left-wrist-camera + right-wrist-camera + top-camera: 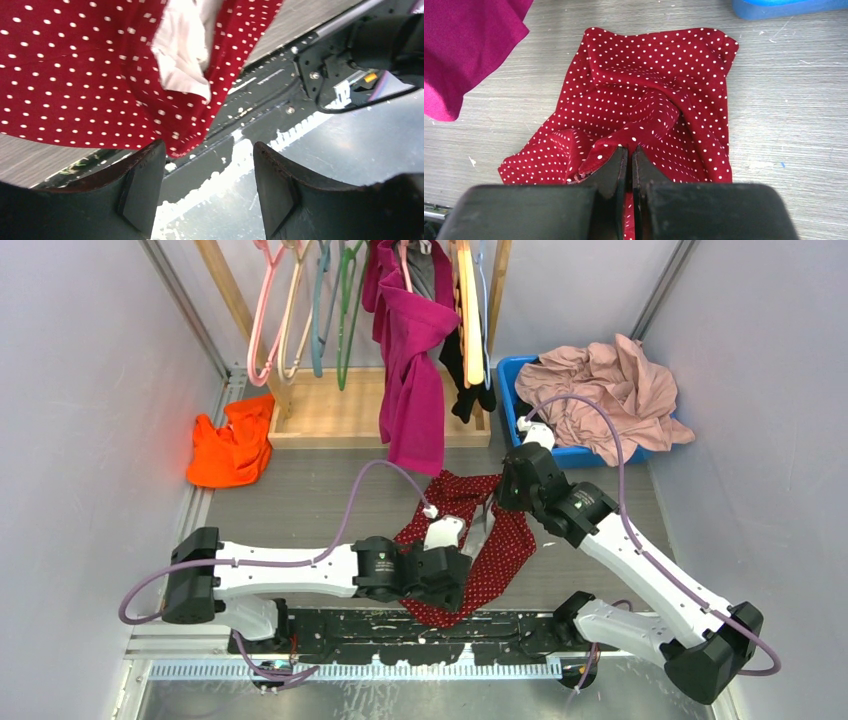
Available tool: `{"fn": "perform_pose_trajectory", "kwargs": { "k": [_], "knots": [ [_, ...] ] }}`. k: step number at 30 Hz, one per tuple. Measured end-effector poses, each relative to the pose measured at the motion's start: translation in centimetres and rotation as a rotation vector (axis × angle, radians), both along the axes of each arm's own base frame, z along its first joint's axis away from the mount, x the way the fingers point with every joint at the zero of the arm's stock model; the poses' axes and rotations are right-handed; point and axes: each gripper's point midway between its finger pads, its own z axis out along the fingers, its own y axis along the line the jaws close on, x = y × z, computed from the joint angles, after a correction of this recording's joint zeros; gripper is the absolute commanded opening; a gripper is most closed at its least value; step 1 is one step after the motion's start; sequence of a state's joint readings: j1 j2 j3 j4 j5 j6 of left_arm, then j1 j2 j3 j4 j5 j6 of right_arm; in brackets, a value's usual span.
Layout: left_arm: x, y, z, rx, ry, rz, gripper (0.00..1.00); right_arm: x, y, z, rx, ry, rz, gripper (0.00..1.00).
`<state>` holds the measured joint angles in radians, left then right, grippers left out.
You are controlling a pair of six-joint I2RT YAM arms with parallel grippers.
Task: Place the skirt on the hanger
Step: Flatten out the skirt at the center of the board.
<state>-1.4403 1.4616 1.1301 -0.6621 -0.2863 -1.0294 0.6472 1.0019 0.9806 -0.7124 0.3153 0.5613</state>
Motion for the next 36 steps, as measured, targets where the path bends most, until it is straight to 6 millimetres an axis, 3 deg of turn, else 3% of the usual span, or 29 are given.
{"fn": "perform_pose_trajectory", "kwargs": {
  "k": [7, 13, 16, 20, 25, 29, 30, 31, 36],
  "knots": [
    [-0.7, -0.4, 0.4, -0.011, 0.01, 0.012, 0.52, -0.1, 0.6, 0.0, 0.023, 0.01, 0.032, 0.01],
    [1.2, 1.2, -3.4, 0.104, 0.018, 0.079, 0.45, -0.2, 0.7, 0.0, 0.03, 0.016, 0.04, 0.01],
    [1.9, 2.6, -5.0, 0.165, 0.018, 0.107, 0.35, -0.2, 0.7, 0.0, 0.032, 0.018, 0.04, 0.01],
    [3.4, 4.0, -6.2, 0.216, 0.014, 0.151, 0.03, -0.3, 0.7, 0.0, 0.035, 0.018, 0.043, 0.01],
    [6.1, 6.6, -6.4, 0.28, -0.015, 0.223, 0.0, -0.4, 0.6, 0.6, 0.038, 0.01, 0.046, 0.01],
    [8.1, 9.5, -4.0, 0.29, -0.059, 0.28, 0.0, -0.5, 0.6, 2.2, 0.057, -0.018, 0.055, 0.01],
    [8.8, 10.8, -2.2, 0.268, -0.083, 0.301, 0.0, -0.4, 0.7, 2.9, 0.064, -0.03, 0.058, 0.01],
    [9.0, 11.1, -1.7, 0.26, -0.09, 0.308, 0.0, -0.2, 0.9, 3.8, 0.075, -0.047, 0.062, 0.01],
    [11.8, 14.7, 6.8, 0.16, -0.209, 0.385, 0.0, 1.3, 2.1, 10.4, 0.151, -0.166, 0.082, 0.01]
  ]
}}
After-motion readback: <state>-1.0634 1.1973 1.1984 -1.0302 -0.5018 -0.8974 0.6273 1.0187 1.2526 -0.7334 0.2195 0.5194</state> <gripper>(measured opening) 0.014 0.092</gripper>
